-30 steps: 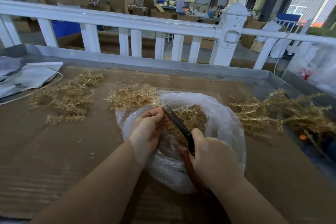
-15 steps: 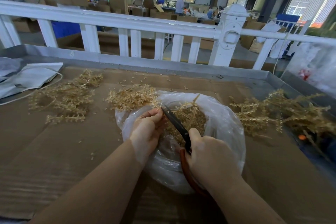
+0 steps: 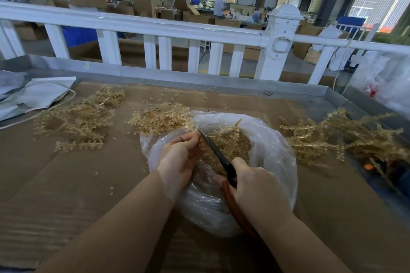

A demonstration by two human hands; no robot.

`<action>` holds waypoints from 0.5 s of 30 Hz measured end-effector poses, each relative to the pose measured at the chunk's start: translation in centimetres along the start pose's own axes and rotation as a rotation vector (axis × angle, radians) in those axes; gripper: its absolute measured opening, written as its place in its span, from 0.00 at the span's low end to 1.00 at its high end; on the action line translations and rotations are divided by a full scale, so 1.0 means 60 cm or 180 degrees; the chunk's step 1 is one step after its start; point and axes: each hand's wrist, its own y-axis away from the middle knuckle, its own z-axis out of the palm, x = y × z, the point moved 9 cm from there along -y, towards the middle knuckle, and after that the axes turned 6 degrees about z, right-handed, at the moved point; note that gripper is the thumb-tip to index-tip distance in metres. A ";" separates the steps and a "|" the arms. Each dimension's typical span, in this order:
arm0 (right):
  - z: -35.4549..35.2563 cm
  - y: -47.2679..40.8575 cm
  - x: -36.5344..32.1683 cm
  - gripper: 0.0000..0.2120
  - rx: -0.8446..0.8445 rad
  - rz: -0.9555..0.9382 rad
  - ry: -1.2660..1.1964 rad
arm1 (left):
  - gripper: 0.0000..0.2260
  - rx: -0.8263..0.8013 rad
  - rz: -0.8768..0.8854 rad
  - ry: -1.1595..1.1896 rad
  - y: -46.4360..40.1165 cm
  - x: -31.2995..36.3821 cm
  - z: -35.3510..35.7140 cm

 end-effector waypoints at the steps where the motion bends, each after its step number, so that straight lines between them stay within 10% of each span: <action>1: -0.001 -0.001 0.000 0.19 0.0031 -0.0019 -0.0020 | 0.09 -0.0012 -0.0013 -0.0010 0.000 -0.001 0.000; 15: -0.002 -0.001 0.001 0.17 0.0061 0.0052 -0.0390 | 0.06 -0.0229 0.0075 -0.0006 0.004 0.001 0.003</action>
